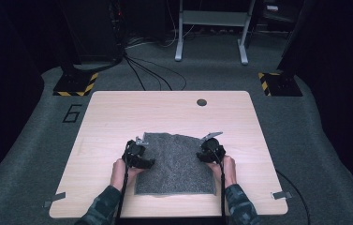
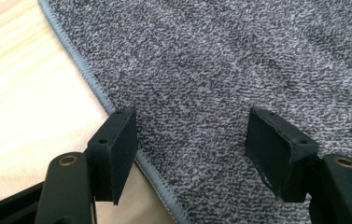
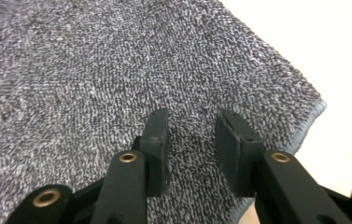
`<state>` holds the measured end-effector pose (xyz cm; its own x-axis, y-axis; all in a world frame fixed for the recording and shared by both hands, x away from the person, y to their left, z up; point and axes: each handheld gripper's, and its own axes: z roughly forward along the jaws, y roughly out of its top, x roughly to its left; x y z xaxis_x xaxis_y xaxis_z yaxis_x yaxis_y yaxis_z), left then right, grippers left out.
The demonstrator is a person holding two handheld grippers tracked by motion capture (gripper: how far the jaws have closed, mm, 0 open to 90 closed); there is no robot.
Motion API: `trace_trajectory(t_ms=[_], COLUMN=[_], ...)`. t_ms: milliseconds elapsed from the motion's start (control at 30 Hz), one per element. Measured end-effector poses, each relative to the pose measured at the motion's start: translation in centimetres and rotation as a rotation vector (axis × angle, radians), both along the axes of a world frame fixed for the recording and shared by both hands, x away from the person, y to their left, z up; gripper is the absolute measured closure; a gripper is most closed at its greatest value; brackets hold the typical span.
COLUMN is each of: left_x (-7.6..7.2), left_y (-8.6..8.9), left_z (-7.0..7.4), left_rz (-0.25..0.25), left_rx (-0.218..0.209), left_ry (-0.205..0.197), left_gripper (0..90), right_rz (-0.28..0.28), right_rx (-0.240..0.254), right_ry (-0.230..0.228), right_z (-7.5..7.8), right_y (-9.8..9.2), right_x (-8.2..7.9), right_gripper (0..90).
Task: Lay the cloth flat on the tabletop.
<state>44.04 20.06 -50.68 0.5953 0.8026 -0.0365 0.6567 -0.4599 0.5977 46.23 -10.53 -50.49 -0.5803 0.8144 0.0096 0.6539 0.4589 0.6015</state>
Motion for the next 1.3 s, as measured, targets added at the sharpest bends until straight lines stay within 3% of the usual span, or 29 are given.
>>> trace_trajectory(t_ms=[233, 267, 400, 600, 700, 1067, 1300], left_x=[0.3, 0.4, 0.9, 2.2, 3.2, 4.4, 5.0], left_y=[0.5, 0.9, 1.6, 2.4, 2.9, 3.3, 3.6], left_z=[0.3, 0.5, 1.0, 1.8, 2.0, 1.6, 1.2], left_rz=[0.002, 0.010, 0.026, 0.046, 0.060, 0.084, 0.101], left_rx=[-0.019, -0.033, -0.043, -0.048, -0.053, -0.041, -0.064], left_ry=[0.006, -0.005, -0.019, -0.029, -0.044, -0.053, -0.046], left_gripper=[30.2, 27.7, 24.2, 15.3, 15.0, 15.6, 15.5], right_rz=[-0.011, -0.008, -0.009, -0.024, 0.022, 0.140, 0.195], right_rx=[0.003, 0.010, 0.023, 0.098, 0.105, 0.112, 0.097], right_ry=[0.003, 0.013, 0.006, -0.014, -0.035, -0.075, -0.070], right_z=[0.0, 0.0, 0.3, 1.5, 1.8, 2.5, 2.1], right_y=[0.1, 0.1, 0.0, 0.3, 1.7, 6.3, 8.1], right_x=[0.2, 0.0, -0.2, -1.8, -3.2, -6.7, -7.6], right_gripper=[57.5, 50.9, 41.8, 27.0, 18.8, 15.6, 14.8])
